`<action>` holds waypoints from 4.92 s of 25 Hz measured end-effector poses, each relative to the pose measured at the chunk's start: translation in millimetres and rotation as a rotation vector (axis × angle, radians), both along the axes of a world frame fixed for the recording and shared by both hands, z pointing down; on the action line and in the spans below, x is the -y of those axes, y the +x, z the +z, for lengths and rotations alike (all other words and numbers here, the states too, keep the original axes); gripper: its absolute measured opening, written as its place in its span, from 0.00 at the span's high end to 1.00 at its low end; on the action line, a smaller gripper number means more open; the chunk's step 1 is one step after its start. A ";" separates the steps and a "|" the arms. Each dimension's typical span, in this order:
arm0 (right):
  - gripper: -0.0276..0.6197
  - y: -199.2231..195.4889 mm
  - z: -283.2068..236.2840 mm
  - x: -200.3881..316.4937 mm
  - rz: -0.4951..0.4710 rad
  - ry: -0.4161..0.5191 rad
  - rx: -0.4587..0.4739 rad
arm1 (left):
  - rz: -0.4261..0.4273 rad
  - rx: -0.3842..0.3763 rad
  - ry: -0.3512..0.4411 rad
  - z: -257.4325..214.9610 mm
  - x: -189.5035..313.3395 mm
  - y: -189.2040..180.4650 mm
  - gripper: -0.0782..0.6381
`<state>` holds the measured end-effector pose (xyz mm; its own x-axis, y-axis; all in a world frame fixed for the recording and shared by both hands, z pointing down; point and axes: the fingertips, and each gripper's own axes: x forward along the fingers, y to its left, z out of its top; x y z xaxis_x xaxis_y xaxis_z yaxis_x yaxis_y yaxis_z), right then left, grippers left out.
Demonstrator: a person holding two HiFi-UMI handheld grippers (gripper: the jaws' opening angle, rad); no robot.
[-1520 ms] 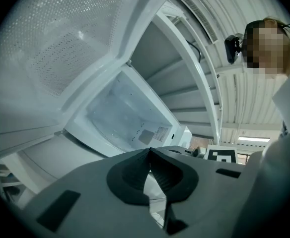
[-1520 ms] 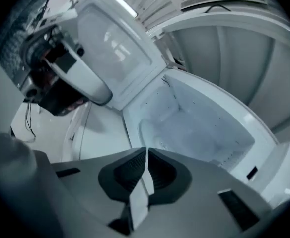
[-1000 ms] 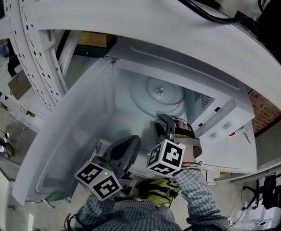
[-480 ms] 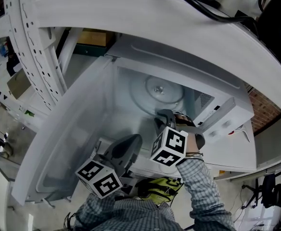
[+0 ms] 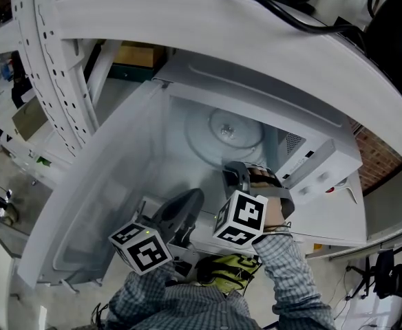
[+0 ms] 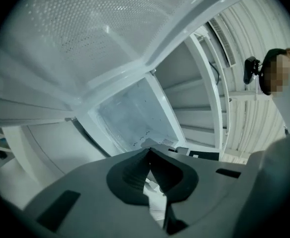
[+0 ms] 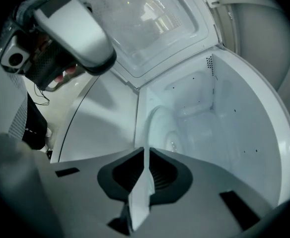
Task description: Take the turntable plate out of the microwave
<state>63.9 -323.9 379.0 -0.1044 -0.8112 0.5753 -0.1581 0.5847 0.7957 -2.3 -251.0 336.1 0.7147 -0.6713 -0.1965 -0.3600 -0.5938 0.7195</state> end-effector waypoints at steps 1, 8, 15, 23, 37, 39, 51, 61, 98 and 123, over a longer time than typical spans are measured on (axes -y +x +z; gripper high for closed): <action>0.90 -0.7 -1.6 -2.1 -0.003 0.004 0.006 | 0.007 -0.019 -0.017 0.6 1.5 1.2 0.88; 0.90 -4.0 1.4 -19.1 -0.019 0.017 -0.008 | 0.093 -0.203 -0.161 -1.0 11.6 16.3 0.88; 0.90 -4.8 -4.3 -31.6 -0.021 0.045 0.021 | 0.030 -0.189 -0.236 8.0 27.0 13.3 0.86; 0.90 -5.1 -11.3 -37.9 -0.020 0.072 0.039 | -0.021 -0.271 -0.304 12.2 48.2 5.7 0.74; 0.90 -5.0 -15.9 -38.2 -0.039 0.092 0.024 | -0.039 -0.364 -0.368 18.3 91.7 10.9 0.72; 0.90 -4.8 -15.2 -38.1 -0.041 0.095 0.021 | -0.050 -0.388 -0.375 19.9 95.9 10.8 0.72; 0.90 -4.2 -13.8 -37.9 -0.061 0.191 -0.037 | -0.106 -0.525 -0.487 29.4 97.0 9.3 0.79; 0.90 8.8 -25.5 -51.8 -0.017 0.304 0.032 | -0.114 -0.580 -0.484 24.9 94.5 7.1 0.79; 0.80 100.2 -12.3 -12.5 0.561 -0.566 2.436 | -0.047 -0.751 -0.398 13.4 79.5 -2.6 0.77; 0.81 88.9 -29.5 -32.8 0.382 -0.567 2.468 | 0.055 -0.742 -0.318 -1.5 39.4 -4.2 0.77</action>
